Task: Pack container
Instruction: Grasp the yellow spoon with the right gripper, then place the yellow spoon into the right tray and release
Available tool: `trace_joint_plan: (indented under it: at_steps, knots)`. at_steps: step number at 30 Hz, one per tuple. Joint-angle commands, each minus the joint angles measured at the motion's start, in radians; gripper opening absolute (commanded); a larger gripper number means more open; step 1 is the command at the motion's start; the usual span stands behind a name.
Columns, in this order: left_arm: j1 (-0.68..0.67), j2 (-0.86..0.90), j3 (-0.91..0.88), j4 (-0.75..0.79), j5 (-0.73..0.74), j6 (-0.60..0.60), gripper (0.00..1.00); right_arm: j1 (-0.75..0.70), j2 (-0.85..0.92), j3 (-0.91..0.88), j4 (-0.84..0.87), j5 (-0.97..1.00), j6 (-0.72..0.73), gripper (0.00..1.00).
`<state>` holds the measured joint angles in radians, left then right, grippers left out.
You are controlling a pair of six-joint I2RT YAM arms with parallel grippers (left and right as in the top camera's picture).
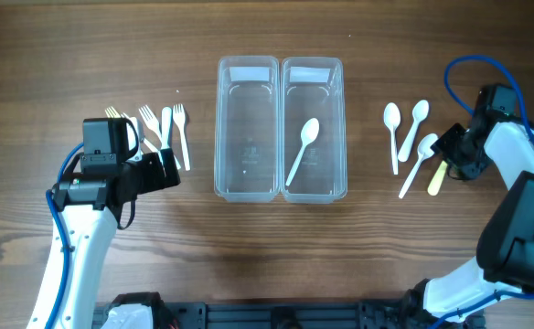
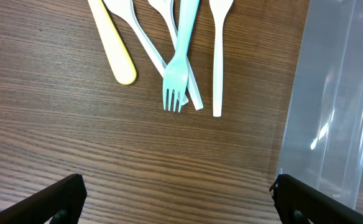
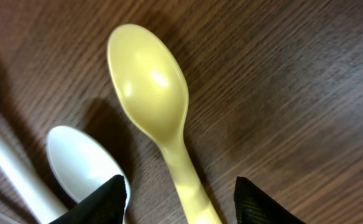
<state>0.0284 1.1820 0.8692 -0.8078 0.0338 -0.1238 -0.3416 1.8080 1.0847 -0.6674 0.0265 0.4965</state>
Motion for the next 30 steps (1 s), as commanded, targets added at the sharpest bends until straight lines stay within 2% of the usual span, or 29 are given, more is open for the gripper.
trace_joint_plan:
  at_steps: [1,3,7,11,12,15,21,24,27,30]
  knots:
    - [0.003,0.004,0.023,0.002,-0.005,0.016,1.0,0.0,0.053,-0.012,0.013,0.01,0.003,0.49]
    - [0.003,0.004,0.023,0.002,-0.006,0.016,1.0,0.0,0.07,-0.012,0.022,0.011,0.003,0.46]
    - [0.003,0.004,0.023,0.003,-0.005,0.016,1.0,0.0,0.098,-0.013,0.02,0.025,0.003,0.31]
    - [0.003,0.004,0.023,0.003,-0.005,0.016,1.0,0.0,0.088,-0.011,0.0,0.017,0.003,0.07]
    - [0.003,0.004,0.023,0.003,-0.005,0.016,1.0,0.0,0.074,-0.01,-0.004,0.017,0.004,0.04]
    - [0.003,0.004,0.023,0.002,-0.006,0.016,1.0,0.0,-0.006,-0.004,-0.017,-0.008,0.004,0.04]
    - [0.003,0.004,0.023,0.002,-0.005,0.016,1.0,0.04,-0.41,0.018,-0.027,-0.213,0.005,0.04]
    - [0.003,0.004,0.023,0.002,-0.005,0.016,1.0,0.139,-0.605,0.018,-0.023,-0.295,0.005,0.04]
    - [0.003,0.004,0.023,0.003,-0.005,0.016,1.0,0.264,-0.657,0.018,-0.034,-0.298,0.004,0.04]
    - [0.003,0.004,0.023,0.003,-0.006,0.016,1.0,0.446,-0.61,0.013,-0.026,-0.289,0.013,0.04]
